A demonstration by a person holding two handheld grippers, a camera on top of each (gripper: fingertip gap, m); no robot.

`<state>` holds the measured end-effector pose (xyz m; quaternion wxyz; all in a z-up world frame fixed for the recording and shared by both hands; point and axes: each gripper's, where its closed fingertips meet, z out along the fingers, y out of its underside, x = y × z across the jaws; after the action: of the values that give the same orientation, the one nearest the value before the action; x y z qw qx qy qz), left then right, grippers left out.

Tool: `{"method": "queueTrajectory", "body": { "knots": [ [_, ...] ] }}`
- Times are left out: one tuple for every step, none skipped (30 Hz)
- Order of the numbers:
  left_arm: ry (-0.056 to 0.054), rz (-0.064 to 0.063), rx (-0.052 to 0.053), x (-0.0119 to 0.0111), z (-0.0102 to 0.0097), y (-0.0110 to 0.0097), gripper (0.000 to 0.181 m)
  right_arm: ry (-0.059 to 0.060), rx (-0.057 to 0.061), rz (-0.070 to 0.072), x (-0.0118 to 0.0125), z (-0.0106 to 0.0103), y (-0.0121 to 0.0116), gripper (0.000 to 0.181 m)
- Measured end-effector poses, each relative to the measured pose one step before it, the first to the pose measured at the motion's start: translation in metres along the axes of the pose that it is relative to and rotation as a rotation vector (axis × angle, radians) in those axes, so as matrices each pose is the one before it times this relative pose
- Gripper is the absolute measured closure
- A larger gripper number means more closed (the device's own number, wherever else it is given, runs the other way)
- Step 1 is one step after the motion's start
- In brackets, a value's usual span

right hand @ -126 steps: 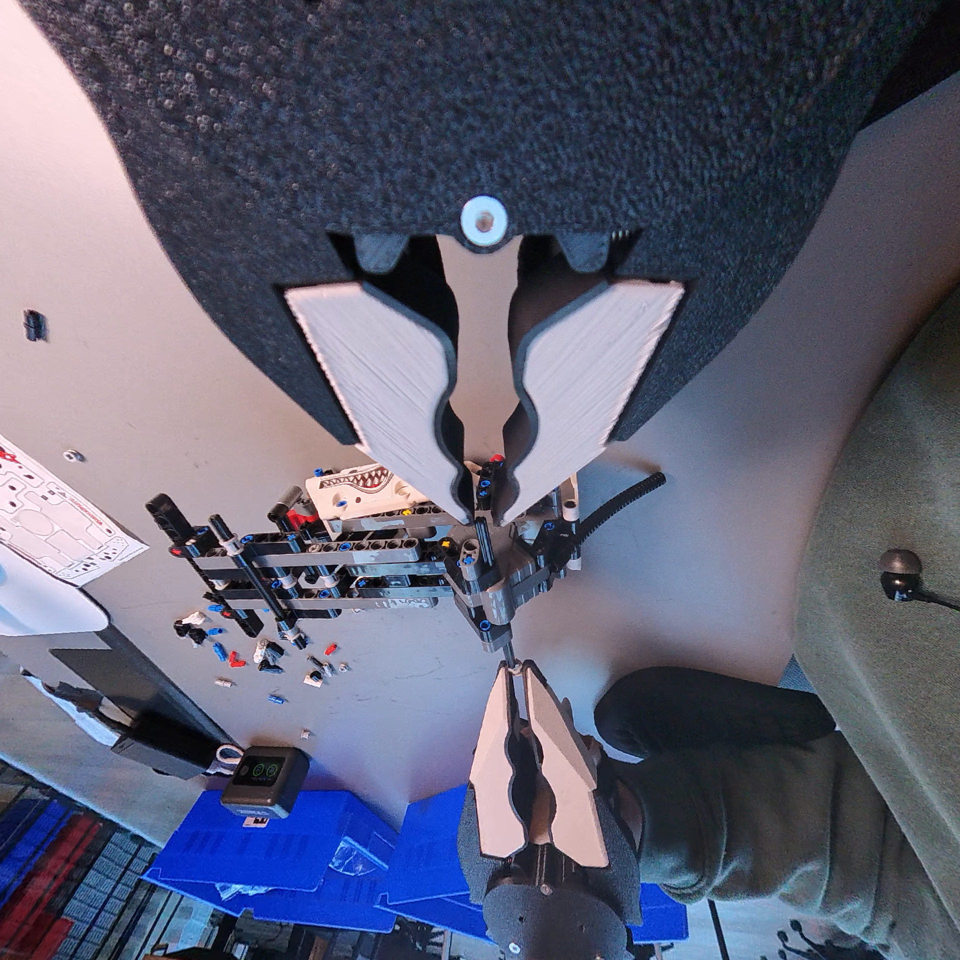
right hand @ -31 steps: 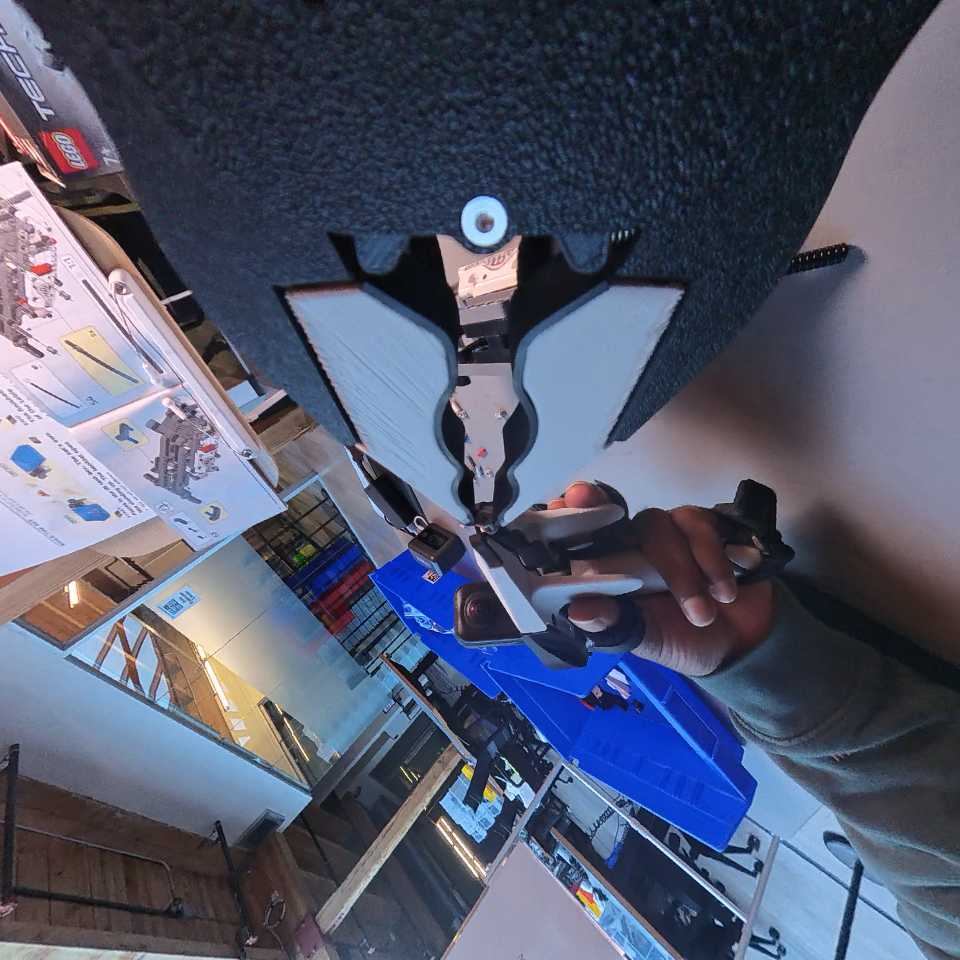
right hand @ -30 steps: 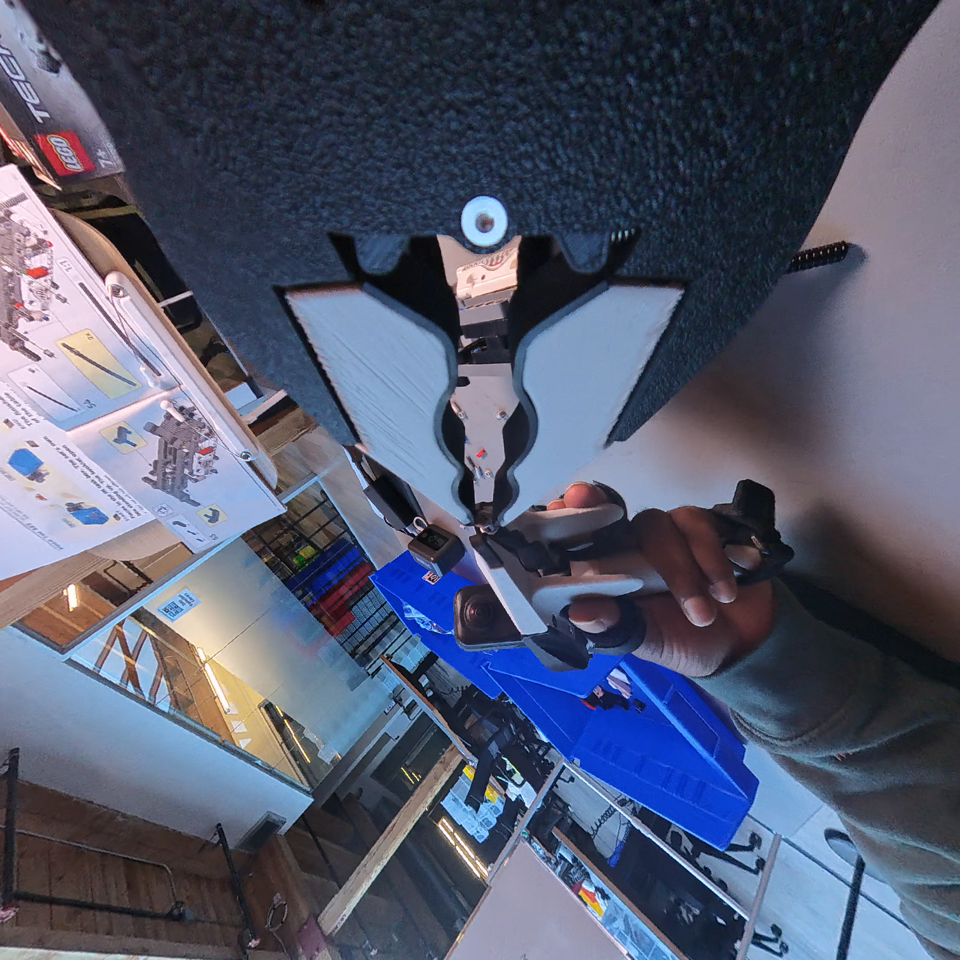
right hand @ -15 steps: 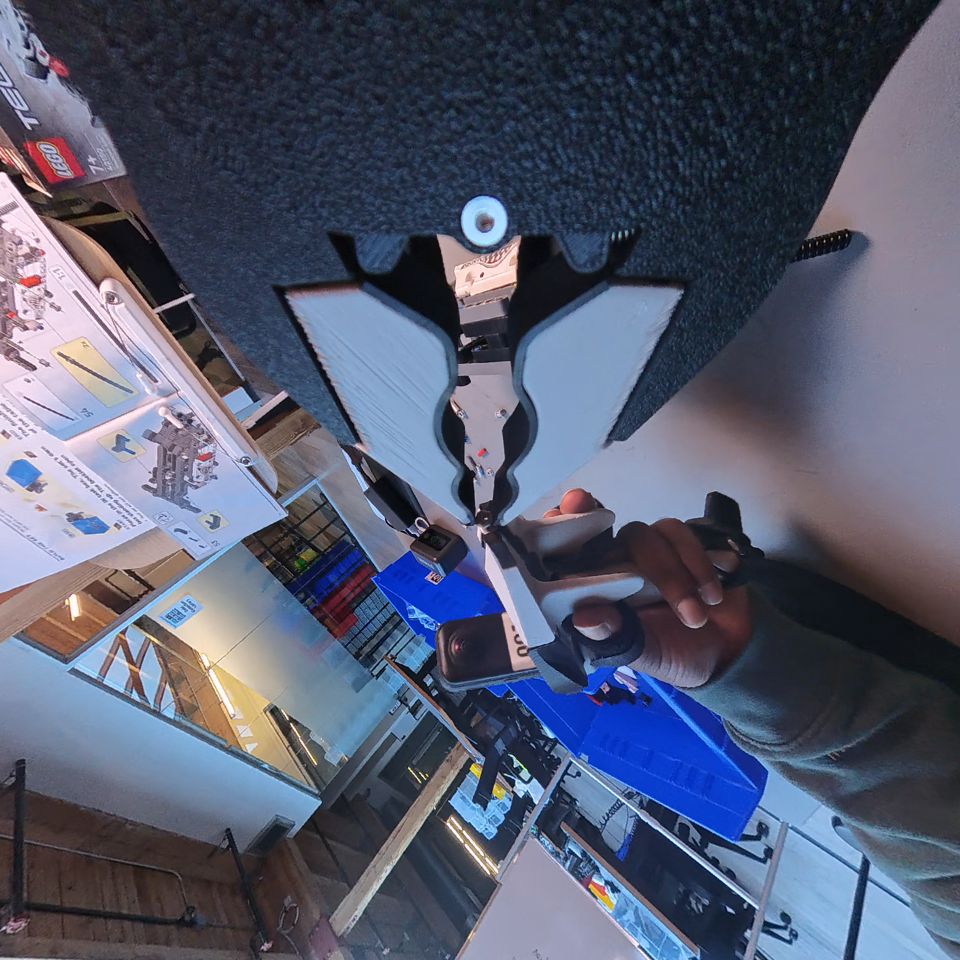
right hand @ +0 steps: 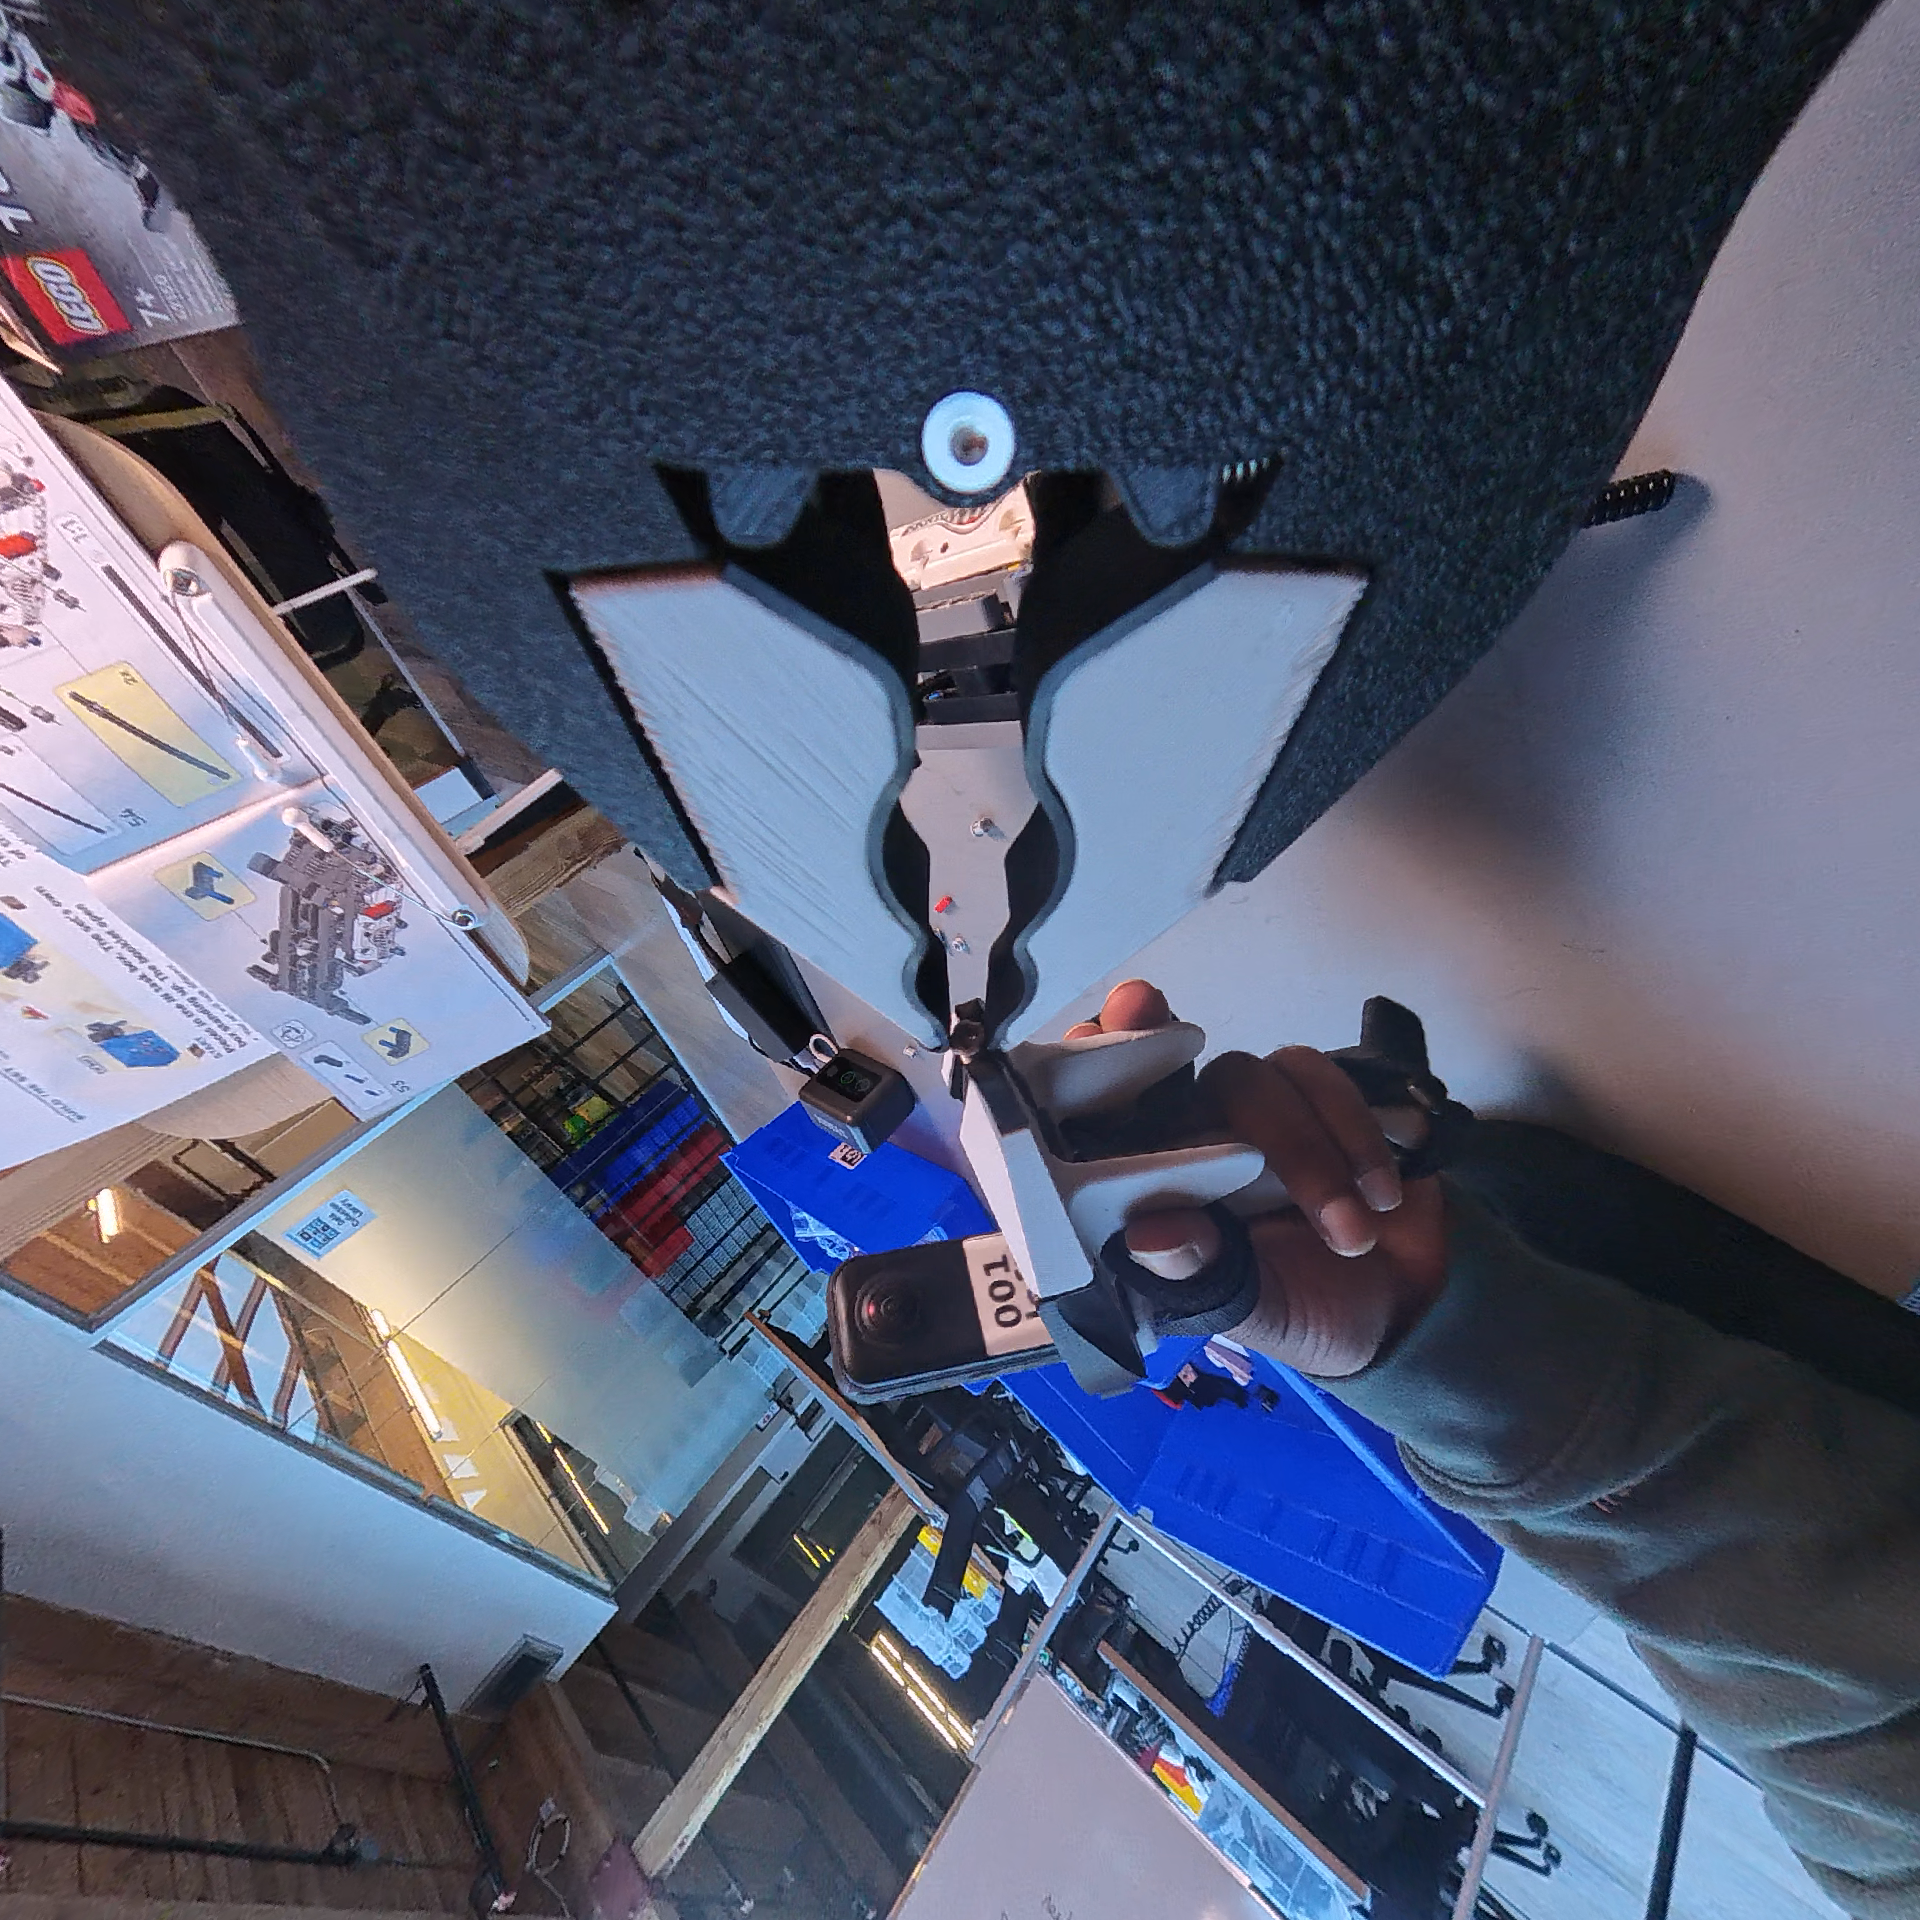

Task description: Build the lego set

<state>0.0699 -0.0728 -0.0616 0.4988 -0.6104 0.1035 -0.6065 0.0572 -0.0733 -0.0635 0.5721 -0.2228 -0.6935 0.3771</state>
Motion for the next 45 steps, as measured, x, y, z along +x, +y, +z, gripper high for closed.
{"method": "queueTrajectory", "body": {
  "knots": [
    [0.0, 0.0037, -0.0085, 0.00022, -0.0002, 0.00065, 0.175, -0.0029, 0.0016, 0.0021, -0.00056, -0.00001, -0.0001, 0.175],
    [-0.003, 0.0078, -0.0096, 0.00009, -0.0003, 0.00073, 0.175, -0.0041, 0.0011, 0.0031, -0.00071, 0.00016, -0.00022, 0.176],
    [-0.0065, 0.0143, -0.0087, -0.00015, -0.00036, 0.00062, 0.175, -0.0029, -0.0011, 0.0009, -0.00062, 0.00015, 0.00027, 0.176],
    [-0.0029, 0.0147, -0.0061, 0.00025, -0.00059, 0.00059, 0.175, -0.0031, 0.0016, 0.0034, -0.00074, 0.00032, -0.00005, 0.176],
    [-0.005, 0.0131, -0.0009, -0.00057, -0.00081, 0.00023, 0.176, -0.0052, -0.0002, 0.0134, -0.00054, 0.00047, 0.00035, 0.176],
    [-0.0114, 0.015, 0.0023, -0.00204, -0.00181, -0.00012, 0.176, -0.0099, -0.0083, 0.0177, -0.00021, -0.00009, 0.00169, 0.174],
    [-0.0183, 0.0202, -0.0005, -0.00332, -0.00329, 0.00012, 0.176, -0.0164, -0.0103, 0.0185, 0.0004, -0.00174, 0.00259, 0.166],
    [-0.0293, 0.0297, -0.0093, -0.00464, -0.00449, 0.00111, 0.176, -0.0303, -0.0127, 0.027, 0.00009, -0.00398, 0.00389, 0.164],
    [-0.0452, 0.0445, -0.0265, -0.00612, -0.00484, 0.00365, 0.176, -0.0425, -0.0159, 0.035, -0.00023, -0.00611, 0.0057, 0.164],
    [-0.0592, 0.0533, -0.0366, -0.00728, -0.00477, 0.0055, 0.176, -0.0347, -0.0251, 0.037, 0.00147, -0.00757, 0.00872, 0.164],
    [-0.0436, 0.0484, -0.0327, -0.00432, -0.00427, 0.00517, 0.176, -0.026, -0.0335, 0.0318, 0.00303, -0.00854, 0.01153, 0.165],
    [-0.0311, 0.0369, -0.0236, -0.00227, -0.00352, 0.00426, 0.176, -0.0231, -0.0303, 0.0363, 0.00372, -0.0084, 0.01224, 0.166],
    [-0.0292, 0.0348, -0.0237, -0.00219, -0.00283, 0.00475, 0.176, -0.0315, -0.0241, 0.0458, 0.00236, -0.00733, 0.01132, 0.167],
    [-0.0282, 0.0405, -0.0239, -0.00222, -0.00186, 0.0053, 0.176, -0.0337, -0.017, 0.0451, 0.00104, -0.00545, 0.0093, 0.167],
    [-0.0297, 0.035, -0.0297, -0.0028, -0.00072, 0.0063, 0.176, -0.0284, -0.0131, 0.0341, 0.00035, -0.00295, 0.00768, 0.167],
    [-0.0139, 0.0311, -0.0254, -0.00075, 0.00047, 0.0057, 0.176, -0.0205, -0.0154, 0.0181, -0.00002, -0.00045, 0.0073, 0.167],
    [-0.0074, 0.0263, -0.0204, 0.00019, 0.00125, 0.00468, 0.176, -0.0206, -0.0154, 0.0088, -0.00142, 0.00147, 0.00663, 0.167],
    [-0.0041, 0.0241, -0.0129, 0.00052, 0.00188, 0.00321, 0.176, -0.0199, -0.0128, 0.0066, -0.0018, 0.00273, 0.00556, 0.167],
    [0.0004, 0.0193, -0.0073, 0.00123, 0.00192, 0.0016, 0.176, -0.0141, -0.0005, 0.0056, -0.00147, 0.00301, 0.00315, 0.167],
    [0.0034, 0.0149, -0.0032, 0.00154, 0.00191, 0.00064, 0.176, -0.0127, 0.0034, 0.0063, -0.00128, 0.0029, 0.0022, 0.167],
    [0.0072, 0.0093, -0.0001, 0.00168, 0.00136, 0.00008, 0.176, -0.0124, 0.0022, 0.0058, -0.00118, 0.00228, 0.00182, 0.168],
    [0.0026, 0.0024, -0.0004, 0.0006, 0.00097, 0.00054, 0.176, -0.0115, 0.0047, 0.0034, -0.00131, 0.00165, 0.00118, 0.17],
    [-0.0033, -0.0005, -0.0009, -0.00072, 0.0005, 0.00079, 0.176, -0.0092, 0.0082, 0.0037, -0.001, 0.00111, 0.00027, 0.173],
    [-0.0002, -0.0026, -0.0006, -0.00034, 0.0003, 0.00075, 0.176, 0.0022, 0.0101, 0.0033, 0.00077, 0.00074, -0.00042, 0.174],
    [0.0005, -0.002, -0.0003, -0.00025, 0.00029, 0.00051, 0.176, 0.0061, 0.0075, 0.0, 0.0013, 0.00045, -0.00017, 0.175],
    [-0.0022, 0.0018, 0.0013, -0.00042, 0.00009, 0.00013, 0.176, 0.001, 0.0077, 0.0003, 0.00047, 0.00004, -0.00058, 0.175],
    [0.0026, -0.0014, -0.0006, 0.00005, 0.0002, 0.00027, 0.176, -0.0001, 0.0065, 0.0009, 0.0002, 0.00005, -0.00069, 0.175],
    [0.0003, -0.0035, 0.0002, -0.00038, 0.00023, 0.00042, 0.176, 0.0004, 0.0031, -0.0017, 0.00012, 0.00005, -0.00027, 0.175],
    [-0.0006, -0.0023, 0.0005, -0.00038, 0.00006, 0.00046, 0.176, -0.0032, 0.0007, -0.0024, -0.00064, 0.00027, 0.00019, 0.176],
    [0.0014, -0.001, -0.0011, 0.0001, 0.00023, 0.00058, 0.176, -0.0027, 0.0024, -0.0018, -0.00068, 0.0004, -0.00018, 0.177],
    [-0.0017, 0.0025, -0.0003, -0.00006, 0.00022, 0.00037, 0.176, -0.0018, 0.0043, 0.0005, -0.00032, 0.00037, -0.00042, 0.177],
    [-0.0006, 0.0012, -0.0013, 0.00006, 0.00025, 0.00036, 0.176, -0.0035, 0.0041, 0.0055, -0.00026, 0.00029, -0.00024, 0.177],
    [-0.001, 0.0008, 0.0006, 0.00004, 0.00011, 0.00016, 0.176, -0.004, 0.0042, 0.0078, -0.00021, 0.00025, -0.00009, 0.177],
    [-0.0024, -0.0004, 0.0003, -0.00045, 0.00003, 0.00035, 0.176, -0.0055, 0.0027, 0.0094, -0.00012, -0.00015, 0.00018, 0.177],
    [-0.0018, 0.0014, 0.0013, -0.00031, -0.00007, 0.00007, 0.176, -0.0046, 0.0028, 0.0095, 0.00001, -0.00006, 0.00002, 0.177],
    [-0.0019, 0.0006, 0.0028, -0.0003, -0.0002, -0.0002, 0.176, -0.0043, 0.0013, 0.0074, -0.00013, 0.00007, 0.00018, 0.177],
    [-0.001, 0.0011, 0.0012, -0.00028, -0.00013, -0.00013, 0.176, -0.0045, 0.001, 0.0089, -0.00009, -0.00003, -0.00006, 0.177],
    [-0.0022, 0.0028, 0.0013, -0.00026, -0.0004, -0.00014, 0.176, -0.0054, 0.0009, 0.0097, -0.00008, 0.00009, 0.00002, 0.178],
    [-0.0031, 0.0044, 0.0001, -0.00043, -0.00041, 0.00002, 0.176, -0.0057, 0.0014, 0.0102, -0.00031, 0.00013, 0.00002, 0.178],
    [-0.0063, 0.0068, 0.0002, -0.00069, -0.00059, 0.00011, 0.176, -0.0077, 0.001, 0.0127, -0.0002, 0.00018, 0.00007, 0.178],
    [-0.0084, 0.0075, 0.0, -0.00102, -0.00063, 0.00003, 0.176, -0.0102, 0.0017, 0.0172, -0.00035, 0.00008, 0.00004, 0.178],
    [-0.0051, 0.0062, -0.0012, -0.00057, -0.00049, 0.00025, 0.176, -0.0105, 0.0021, 0.0188, -0.00028, 0.00005, -0.00003, 0.178],
    [-0.004, 0.0057, 0.0001, -0.0003, -0.00022, -0.00007, 0.176, -0.009, 0.0019, 0.0162, -0.00012, 0.00022, -0.00002, 0.178],
    [-0.0039, 0.006, -0.002, -0.00021, -0.00004, 0.00036, 0.176, -0.0082, 0.0007, 0.0142, -0.00015, 0.00002, -0.00008, 0.178],
    [-0.0017, 0.0062, -0.0031, 0.00011, 0.00028, 0.00032, 0.176, -0.0079, -0.0001, 0.0155, -0.00023, 0.0002, -0.00009, 0.178]
  ]
}}
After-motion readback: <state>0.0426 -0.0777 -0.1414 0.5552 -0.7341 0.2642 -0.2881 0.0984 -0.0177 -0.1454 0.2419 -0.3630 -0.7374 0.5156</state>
